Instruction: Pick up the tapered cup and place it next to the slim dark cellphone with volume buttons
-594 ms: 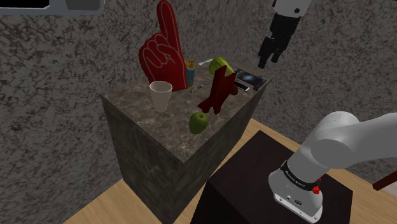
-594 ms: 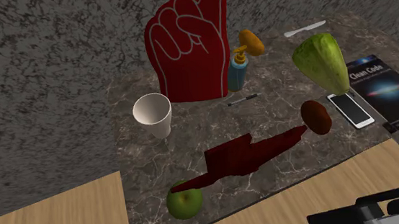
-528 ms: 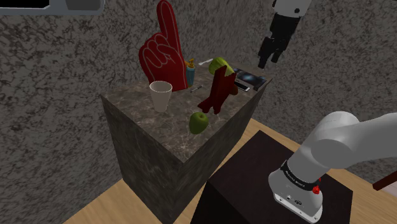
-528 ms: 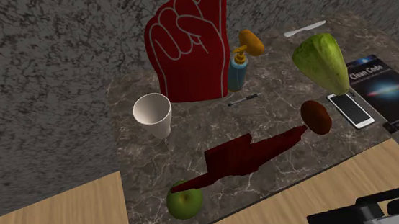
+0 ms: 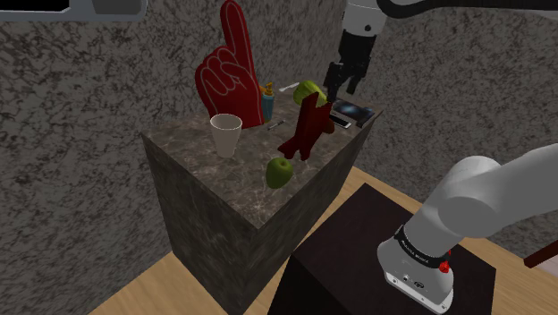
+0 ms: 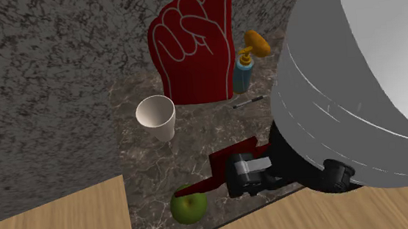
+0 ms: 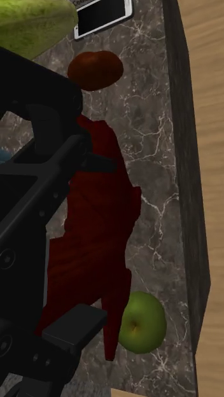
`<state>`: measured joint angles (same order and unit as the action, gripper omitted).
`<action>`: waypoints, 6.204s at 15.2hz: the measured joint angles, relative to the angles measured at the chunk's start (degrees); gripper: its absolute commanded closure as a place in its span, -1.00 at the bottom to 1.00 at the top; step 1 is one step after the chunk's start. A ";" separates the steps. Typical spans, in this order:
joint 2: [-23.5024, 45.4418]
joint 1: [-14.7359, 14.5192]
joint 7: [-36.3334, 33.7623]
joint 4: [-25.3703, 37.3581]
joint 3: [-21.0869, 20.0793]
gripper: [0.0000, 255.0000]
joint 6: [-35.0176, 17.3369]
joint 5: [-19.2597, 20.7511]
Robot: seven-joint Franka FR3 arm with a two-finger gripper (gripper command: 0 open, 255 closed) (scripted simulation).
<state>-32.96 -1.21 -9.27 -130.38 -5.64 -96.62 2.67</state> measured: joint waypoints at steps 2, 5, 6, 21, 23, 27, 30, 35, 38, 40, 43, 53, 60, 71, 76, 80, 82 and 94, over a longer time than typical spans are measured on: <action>3.47 -0.37 -1.64 1.49 -1.48 -1.00 -1.92 -0.19; 8.94 -0.85 -4.21 3.60 -3.65 -1.00 -5.14 -0.15; 11.06 -0.84 -4.74 4.68 -4.11 -1.00 -6.17 0.14; 43.17 -4.85 -17.86 28.39 -11.18 -1.00 -12.32 8.68; 47.22 -5.94 -19.22 32.38 -11.42 -1.00 -11.93 10.11; 57.23 -8.75 -21.30 43.06 -11.26 -1.00 -10.52 13.29; 64.04 -10.93 -22.02 51.50 -10.84 -1.00 -8.45 14.99; 65.35 -11.21 -22.63 50.92 -10.76 -1.00 -11.48 15.69; 64.96 -10.92 -22.77 49.59 -10.75 -1.00 -14.87 15.88; 64.84 -10.83 -22.71 49.09 -10.65 -1.00 -15.93 15.84; 65.76 -10.87 -22.72 48.81 -10.25 -1.00 -13.83 15.74; 65.80 -10.93 -22.76 48.96 -10.18 1.00 -12.97 15.75; 64.67 -10.79 -21.95 50.50 -10.42 1.00 -10.19 15.20; 64.15 -11.57 -20.51 58.12 -10.71 1.00 -2.24 14.57; 63.79 -11.84 -19.78 61.45 -10.78 1.00 1.34 14.37; 64.43 -12.36 -19.19 65.45 -10.75 1.00 4.64 14.42; 64.88 -12.64 -18.81 67.81 -10.71 1.00 6.49 14.49; 69.21 -14.89 -16.22 84.02 -10.10 1.00 17.97 15.44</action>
<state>36.25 -16.10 -25.49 -46.36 -15.73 -78.65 18.12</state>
